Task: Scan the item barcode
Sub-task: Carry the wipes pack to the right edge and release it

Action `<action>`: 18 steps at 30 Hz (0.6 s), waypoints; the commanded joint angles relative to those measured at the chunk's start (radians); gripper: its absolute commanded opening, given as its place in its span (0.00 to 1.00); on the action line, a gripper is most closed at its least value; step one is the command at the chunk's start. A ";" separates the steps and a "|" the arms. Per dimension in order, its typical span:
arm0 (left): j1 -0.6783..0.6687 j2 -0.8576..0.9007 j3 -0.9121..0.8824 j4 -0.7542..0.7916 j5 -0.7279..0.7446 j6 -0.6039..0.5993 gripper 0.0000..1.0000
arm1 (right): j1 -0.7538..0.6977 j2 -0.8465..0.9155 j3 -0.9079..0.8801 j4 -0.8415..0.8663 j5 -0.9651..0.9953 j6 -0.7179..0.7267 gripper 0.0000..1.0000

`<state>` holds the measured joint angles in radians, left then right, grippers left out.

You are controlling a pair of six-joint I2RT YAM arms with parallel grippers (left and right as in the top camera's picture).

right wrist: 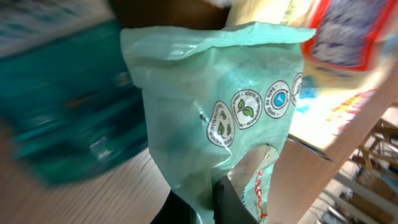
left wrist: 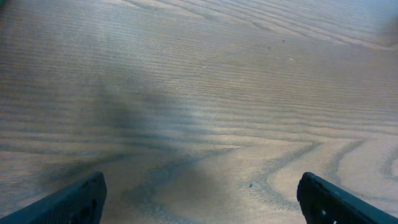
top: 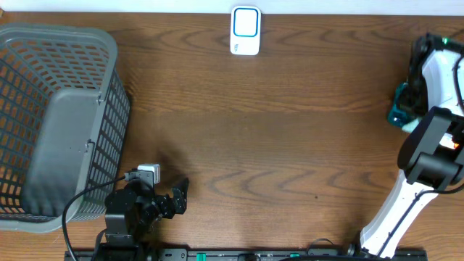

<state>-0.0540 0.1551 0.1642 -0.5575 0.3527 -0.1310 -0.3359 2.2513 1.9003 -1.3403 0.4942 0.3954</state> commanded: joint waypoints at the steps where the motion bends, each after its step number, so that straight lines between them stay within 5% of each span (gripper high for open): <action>1: 0.003 -0.002 -0.010 -0.011 -0.006 -0.005 0.98 | -0.031 -0.002 -0.122 0.077 0.023 0.014 0.01; 5: 0.003 -0.002 -0.010 -0.011 -0.006 -0.005 0.98 | -0.042 -0.002 -0.170 0.137 0.020 0.007 0.01; 6: 0.003 -0.002 -0.010 -0.011 -0.006 -0.005 0.98 | -0.042 -0.003 -0.166 0.137 0.020 0.007 0.09; 10: 0.003 -0.002 -0.010 -0.011 -0.006 -0.005 0.98 | -0.039 -0.037 -0.141 0.136 -0.008 -0.007 0.96; 18: 0.003 -0.002 -0.010 -0.011 -0.006 -0.005 0.98 | -0.035 -0.283 -0.129 0.140 -0.196 -0.037 0.99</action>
<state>-0.0540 0.1551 0.1642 -0.5575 0.3527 -0.1314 -0.3752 2.1250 1.7390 -1.2018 0.3878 0.3790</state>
